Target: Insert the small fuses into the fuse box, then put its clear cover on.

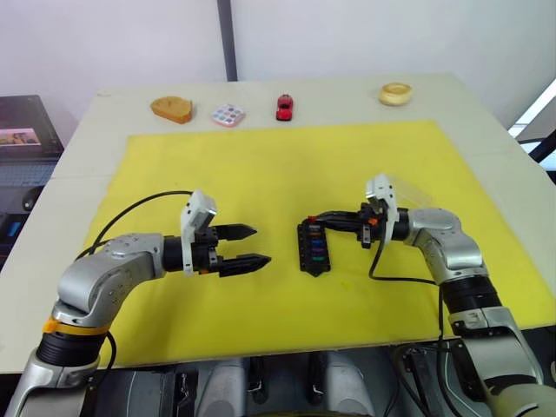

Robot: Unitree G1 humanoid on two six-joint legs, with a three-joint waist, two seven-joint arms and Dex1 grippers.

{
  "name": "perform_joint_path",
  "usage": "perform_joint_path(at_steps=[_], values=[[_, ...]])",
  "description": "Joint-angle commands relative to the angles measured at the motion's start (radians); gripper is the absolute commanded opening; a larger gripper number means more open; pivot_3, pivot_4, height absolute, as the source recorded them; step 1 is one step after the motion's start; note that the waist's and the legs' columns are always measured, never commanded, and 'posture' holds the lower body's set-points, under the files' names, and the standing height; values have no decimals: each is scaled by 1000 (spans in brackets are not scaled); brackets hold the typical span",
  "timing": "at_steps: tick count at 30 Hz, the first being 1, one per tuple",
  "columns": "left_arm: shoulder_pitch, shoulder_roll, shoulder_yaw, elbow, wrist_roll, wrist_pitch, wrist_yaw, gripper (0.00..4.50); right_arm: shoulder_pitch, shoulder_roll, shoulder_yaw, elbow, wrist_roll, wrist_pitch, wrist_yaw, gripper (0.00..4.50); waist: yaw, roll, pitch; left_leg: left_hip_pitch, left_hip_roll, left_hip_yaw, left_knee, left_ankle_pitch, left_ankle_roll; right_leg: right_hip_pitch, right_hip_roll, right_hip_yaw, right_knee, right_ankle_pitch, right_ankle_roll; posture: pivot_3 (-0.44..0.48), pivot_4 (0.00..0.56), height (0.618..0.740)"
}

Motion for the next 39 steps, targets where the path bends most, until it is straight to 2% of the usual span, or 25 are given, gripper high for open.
perform_joint_path(at_steps=[1,39], values=[[-6,3,21,-30,-13,1,-1,4456,-13,-1,-6,-5,-5,-13,3,0,0,0,0,0,0,0,0,0,0,0,0,0,0,0,0,0,150,740],[-13,-6,36,-11,-26,8,8,4456,-2,-11,-23,-48,20,-3,-8,0,0,0,0,1,0,0,0,0,0,0,0,0,0,0,0,0,150,740]])
